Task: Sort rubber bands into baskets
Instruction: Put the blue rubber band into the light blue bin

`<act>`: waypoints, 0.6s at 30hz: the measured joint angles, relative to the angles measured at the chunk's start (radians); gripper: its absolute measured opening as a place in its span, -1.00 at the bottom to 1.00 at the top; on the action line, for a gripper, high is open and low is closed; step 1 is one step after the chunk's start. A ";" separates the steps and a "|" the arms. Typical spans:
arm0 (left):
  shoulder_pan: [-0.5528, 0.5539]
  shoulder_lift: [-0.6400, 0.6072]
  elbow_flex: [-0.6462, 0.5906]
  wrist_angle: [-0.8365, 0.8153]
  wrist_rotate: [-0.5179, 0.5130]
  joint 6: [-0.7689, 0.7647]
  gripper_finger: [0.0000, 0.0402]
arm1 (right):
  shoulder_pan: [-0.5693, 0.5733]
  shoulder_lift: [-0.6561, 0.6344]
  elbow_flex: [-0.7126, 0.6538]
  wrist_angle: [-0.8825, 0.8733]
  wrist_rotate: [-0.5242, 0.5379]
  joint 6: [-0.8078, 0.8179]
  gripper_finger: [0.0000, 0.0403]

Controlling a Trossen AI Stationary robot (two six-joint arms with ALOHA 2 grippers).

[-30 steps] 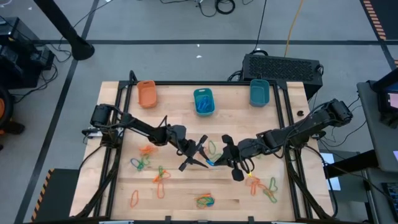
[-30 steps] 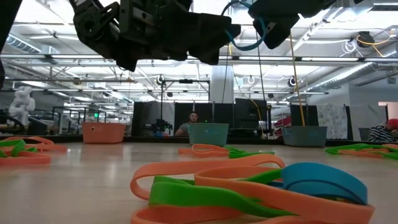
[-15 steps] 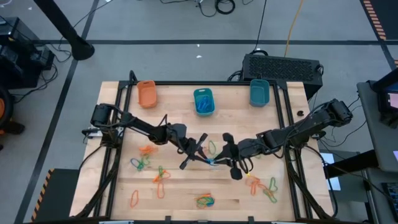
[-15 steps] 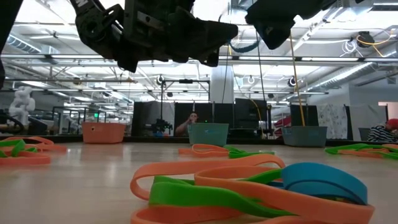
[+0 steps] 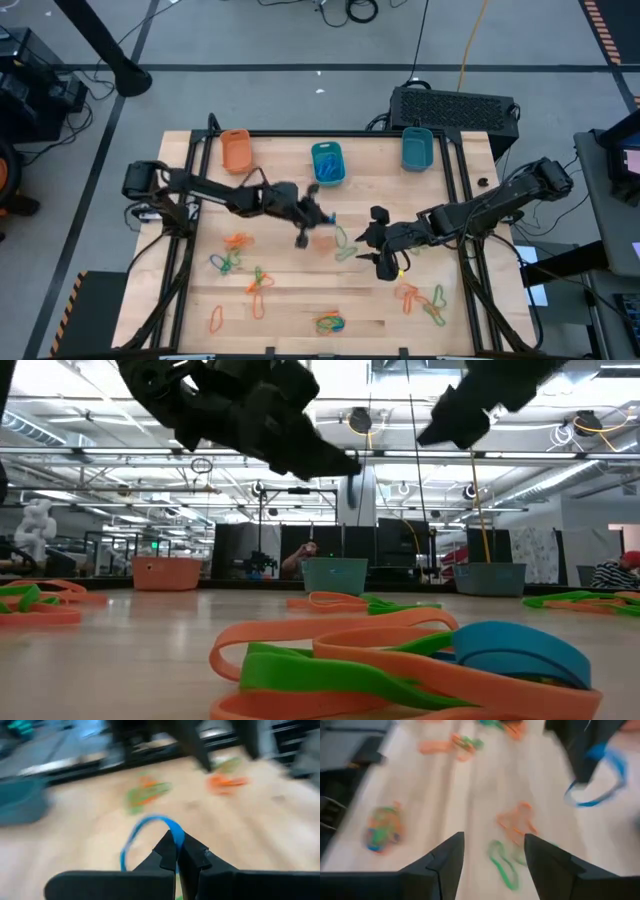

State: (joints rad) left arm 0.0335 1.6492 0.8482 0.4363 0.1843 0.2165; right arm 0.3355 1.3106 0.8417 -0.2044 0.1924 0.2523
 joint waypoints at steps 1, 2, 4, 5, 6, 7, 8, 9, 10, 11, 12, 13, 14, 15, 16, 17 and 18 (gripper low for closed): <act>0.023 -0.017 0.000 -0.022 -0.029 0.000 -0.99 | 0.000 0.000 0.000 -0.021 0.021 0.000 -0.01; 0.051 -0.029 0.000 -0.023 -0.054 0.000 -0.99 | 0.000 0.000 0.000 -0.039 0.040 0.000 -0.02; 0.112 -0.052 0.000 -0.037 -0.082 -0.001 -0.99 | 0.000 0.000 -0.001 -0.070 0.079 -0.002 -0.02; 0.147 -0.055 0.003 -0.038 -0.085 -0.003 -0.99 | 0.000 0.000 -0.002 -0.073 0.098 -0.006 -0.03; 0.180 -0.055 0.013 -0.043 -0.086 -0.015 -0.99 | 0.000 0.000 -0.007 -0.064 0.113 -0.011 -0.04; 0.215 -0.051 0.026 -0.062 -0.086 -0.034 -0.99 | 0.000 0.000 -0.013 -0.058 0.125 -0.018 -0.04; 0.252 -0.041 0.041 -0.084 -0.085 -0.054 -0.99 | 0.000 0.000 -0.018 -0.056 0.133 -0.030 -0.05; 0.285 -0.030 0.057 -0.109 -0.086 -0.074 -0.99 | 0.000 0.000 -0.022 -0.050 0.141 -0.036 -0.05; 0.314 -0.016 0.069 -0.134 -0.086 -0.086 -0.99 | 0.000 0.000 -0.026 -0.048 0.149 -0.040 -0.05; 0.341 -0.001 0.081 -0.156 -0.087 -0.105 -0.99 | 0.000 0.000 -0.031 -0.049 0.152 -0.040 -0.05; 0.365 0.015 0.097 -0.176 -0.078 -0.123 -0.99 | -0.001 0.000 -0.035 -0.052 0.153 -0.046 -0.05; 0.384 0.033 0.115 -0.191 -0.056 -0.139 -0.99 | -0.004 0.000 -0.038 -0.055 0.151 -0.052 -0.05; 0.399 0.051 0.133 -0.201 -0.036 -0.158 -0.99 | -0.007 0.000 -0.041 -0.063 0.151 -0.054 -0.05; 0.414 0.071 0.149 -0.206 -0.023 -0.177 -0.99 | -0.007 0.000 -0.042 -0.070 0.151 -0.054 -0.05; 0.425 0.092 0.162 -0.212 -0.016 -0.198 -0.99 | -0.007 0.000 -0.042 -0.070 0.151 -0.055 -0.05; 0.435 0.115 0.174 -0.221 -0.009 -0.217 -0.99 | -0.007 0.000 -0.042 -0.070 0.151 -0.055 -0.05; 0.442 0.139 0.187 -0.227 -0.003 -0.233 -0.99 | -0.007 0.000 -0.042 -0.071 0.151 -0.056 -0.05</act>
State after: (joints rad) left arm 0.4752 1.7882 1.0354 0.2090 0.1814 -0.0168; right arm 0.3283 1.3109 0.7994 -0.2754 0.3434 0.1961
